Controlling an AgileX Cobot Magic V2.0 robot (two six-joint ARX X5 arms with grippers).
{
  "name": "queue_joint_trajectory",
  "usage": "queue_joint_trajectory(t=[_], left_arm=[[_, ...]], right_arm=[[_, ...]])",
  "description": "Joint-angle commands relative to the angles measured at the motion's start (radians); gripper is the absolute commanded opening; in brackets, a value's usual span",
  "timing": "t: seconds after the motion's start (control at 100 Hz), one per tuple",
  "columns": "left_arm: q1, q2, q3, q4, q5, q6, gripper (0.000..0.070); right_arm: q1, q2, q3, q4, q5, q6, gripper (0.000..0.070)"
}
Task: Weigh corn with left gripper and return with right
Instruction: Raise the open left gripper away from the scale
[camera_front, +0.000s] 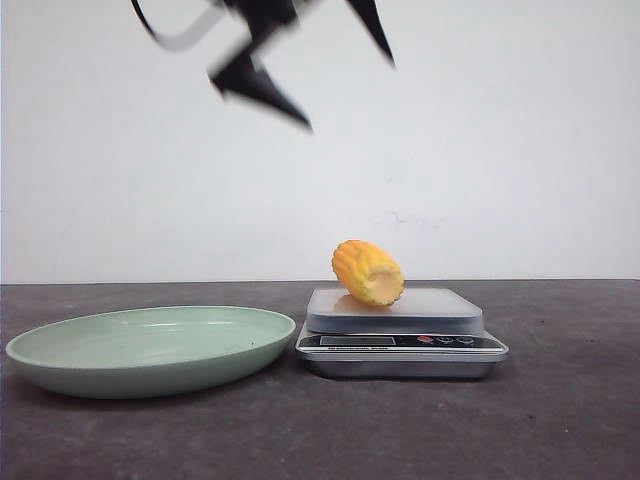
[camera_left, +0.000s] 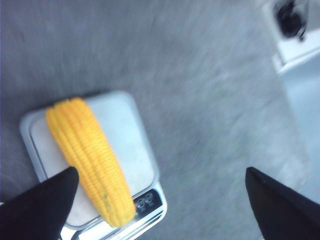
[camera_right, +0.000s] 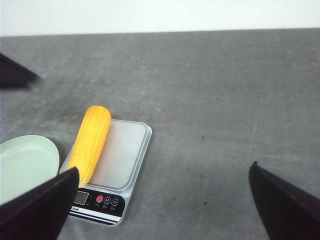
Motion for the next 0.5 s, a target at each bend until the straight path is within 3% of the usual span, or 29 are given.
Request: queue_joint_trajectory(t=[0.0,0.14,0.22,0.26,0.39,0.49], left_arm=[[-0.001,-0.074,0.029,-0.025,-0.014,0.040,0.0637],[-0.002,-0.271,0.029,-0.154,-0.100,0.166,0.0172],[-0.002,-0.384,0.029,-0.247,-0.204,0.245,0.0029],[-0.003,-0.439,0.029,-0.290,-0.261,0.269,0.0000],[-0.002,-0.605,0.029,-0.393,-0.390,0.296,0.0000],[-0.002,-0.720,0.029,-0.434,-0.448,0.297,0.0000]], right_arm=[[0.003,0.013,0.008,0.009,-0.002,-0.003,0.0689],[0.003,0.042,0.008,0.009,-0.002,-0.003,0.0689],[0.004,0.060,0.008,0.009,-0.005,-0.003,0.0689],[0.009,0.071,0.008,0.010,-0.007,-0.003,0.0689],[0.028,0.098,0.008,0.042,-0.017,-0.004,0.0689],[0.044,0.114,0.009,0.133,-0.118,0.006,0.0679]])
